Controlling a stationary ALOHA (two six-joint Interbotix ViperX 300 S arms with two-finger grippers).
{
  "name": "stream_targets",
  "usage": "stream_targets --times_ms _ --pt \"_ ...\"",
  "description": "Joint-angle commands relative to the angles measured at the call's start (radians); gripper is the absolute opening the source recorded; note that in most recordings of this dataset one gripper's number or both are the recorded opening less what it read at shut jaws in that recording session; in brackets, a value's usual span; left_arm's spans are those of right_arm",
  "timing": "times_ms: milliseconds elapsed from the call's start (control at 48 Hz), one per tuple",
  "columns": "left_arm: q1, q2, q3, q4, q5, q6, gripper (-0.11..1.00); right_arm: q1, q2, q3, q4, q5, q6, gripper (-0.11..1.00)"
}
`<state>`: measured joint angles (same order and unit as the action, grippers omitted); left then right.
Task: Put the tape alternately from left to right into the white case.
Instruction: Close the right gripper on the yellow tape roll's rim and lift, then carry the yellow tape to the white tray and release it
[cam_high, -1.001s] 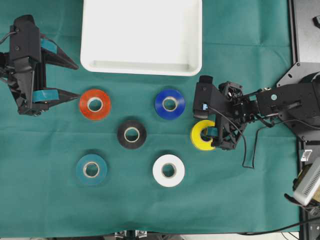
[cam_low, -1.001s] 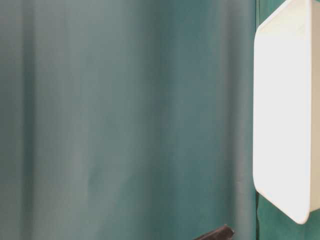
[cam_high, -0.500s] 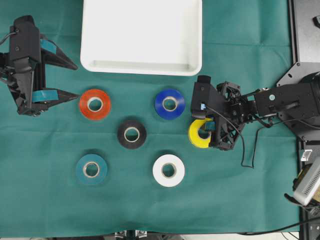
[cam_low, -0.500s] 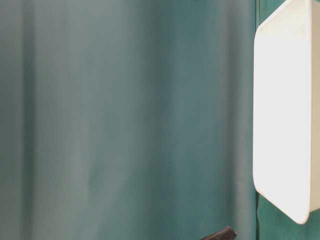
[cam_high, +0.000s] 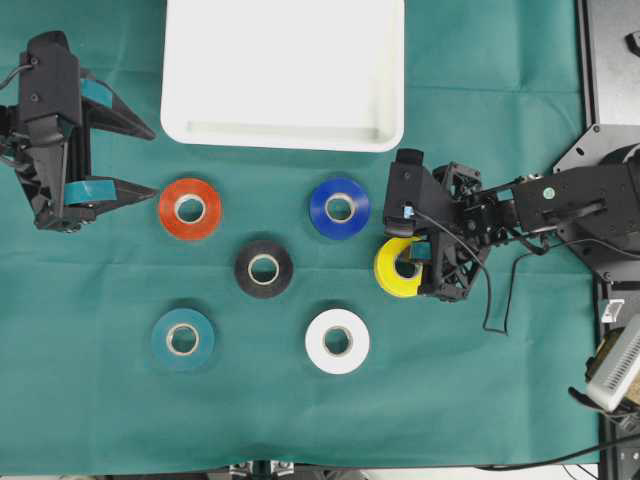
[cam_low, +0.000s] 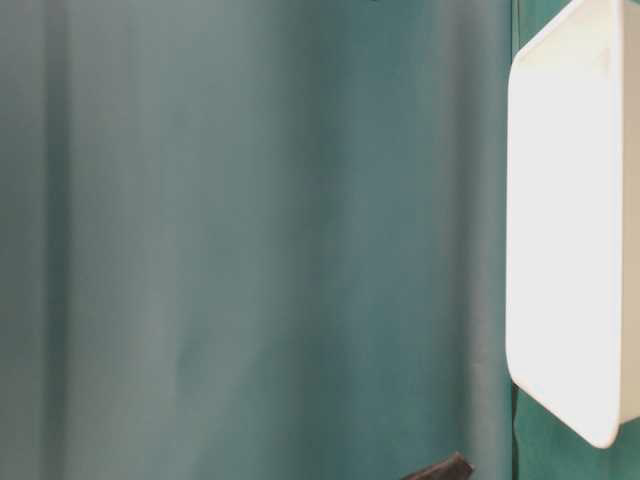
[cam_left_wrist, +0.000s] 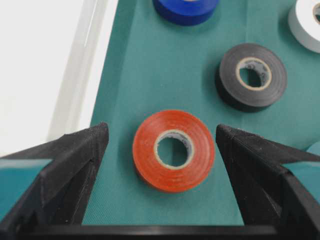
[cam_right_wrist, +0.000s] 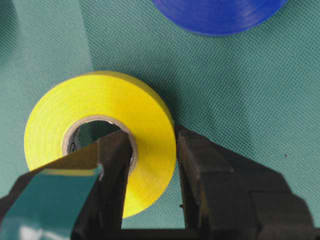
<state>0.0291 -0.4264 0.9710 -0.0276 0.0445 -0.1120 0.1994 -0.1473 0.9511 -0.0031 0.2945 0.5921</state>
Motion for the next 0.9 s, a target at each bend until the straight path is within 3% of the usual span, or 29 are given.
stream_targets --times_ms 0,459,709,876 --pt "0.003 -0.006 -0.009 0.002 -0.003 0.000 0.75 0.005 -0.087 -0.026 0.000 -0.008 0.002 0.25" --pt "0.003 -0.006 -0.008 0.002 -0.003 -0.002 0.75 0.005 -0.304 -0.026 0.000 -0.034 -0.002 0.25" --pt "0.003 -0.006 -0.008 0.002 -0.003 -0.003 0.75 -0.012 -0.301 -0.020 -0.020 -0.104 -0.003 0.25" --pt "0.003 -0.006 -0.009 0.002 -0.005 -0.003 0.75 -0.069 -0.261 -0.043 -0.055 -0.114 -0.003 0.25"
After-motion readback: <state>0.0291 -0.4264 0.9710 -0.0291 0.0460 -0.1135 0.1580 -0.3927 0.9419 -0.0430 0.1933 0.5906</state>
